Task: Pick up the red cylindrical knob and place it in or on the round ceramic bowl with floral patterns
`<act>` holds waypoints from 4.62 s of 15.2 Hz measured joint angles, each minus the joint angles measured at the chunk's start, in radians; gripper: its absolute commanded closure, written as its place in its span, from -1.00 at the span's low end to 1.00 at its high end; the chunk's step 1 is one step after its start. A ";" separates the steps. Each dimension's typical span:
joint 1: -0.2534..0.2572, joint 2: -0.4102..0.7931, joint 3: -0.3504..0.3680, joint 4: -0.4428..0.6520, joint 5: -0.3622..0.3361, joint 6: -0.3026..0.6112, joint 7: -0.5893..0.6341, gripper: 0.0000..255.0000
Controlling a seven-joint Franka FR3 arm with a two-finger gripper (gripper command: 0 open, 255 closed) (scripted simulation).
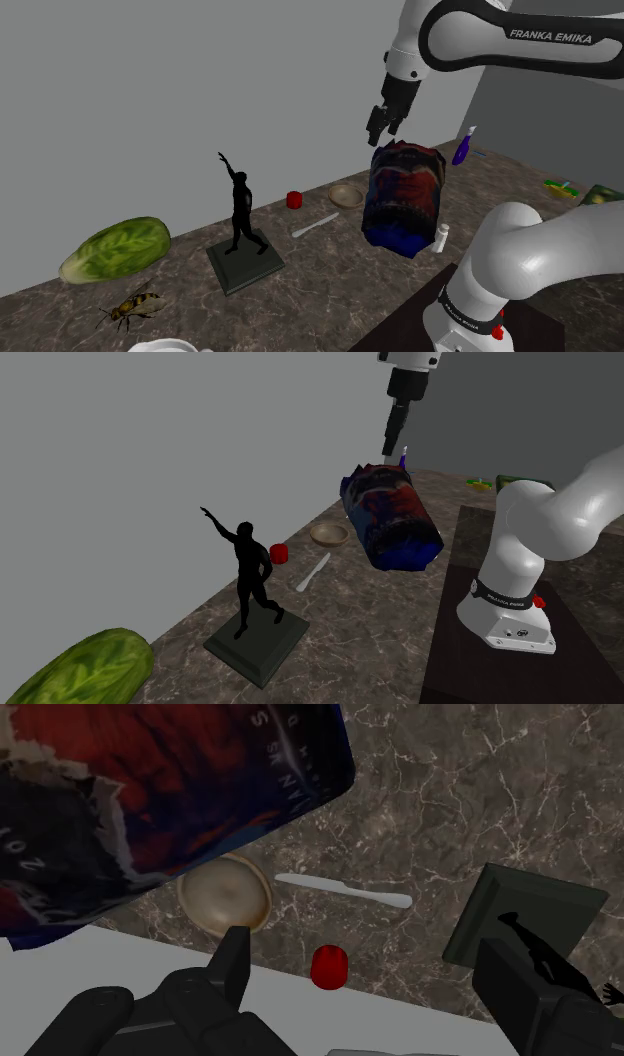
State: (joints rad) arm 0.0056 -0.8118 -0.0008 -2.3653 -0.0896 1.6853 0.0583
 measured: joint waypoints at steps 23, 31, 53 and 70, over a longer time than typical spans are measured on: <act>0.003 0.713 -0.089 0.105 0.049 0.542 -0.079 -1.00; -0.009 1.047 -0.092 0.301 0.114 0.652 -0.137 -1.00; -0.041 1.461 -0.062 0.591 0.174 0.743 -0.181 -1.00; -0.036 1.412 -0.065 0.583 0.170 0.702 -0.175 1.00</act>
State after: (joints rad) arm -0.0308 0.6001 -0.0655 -1.7826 0.0801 2.3877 -0.1170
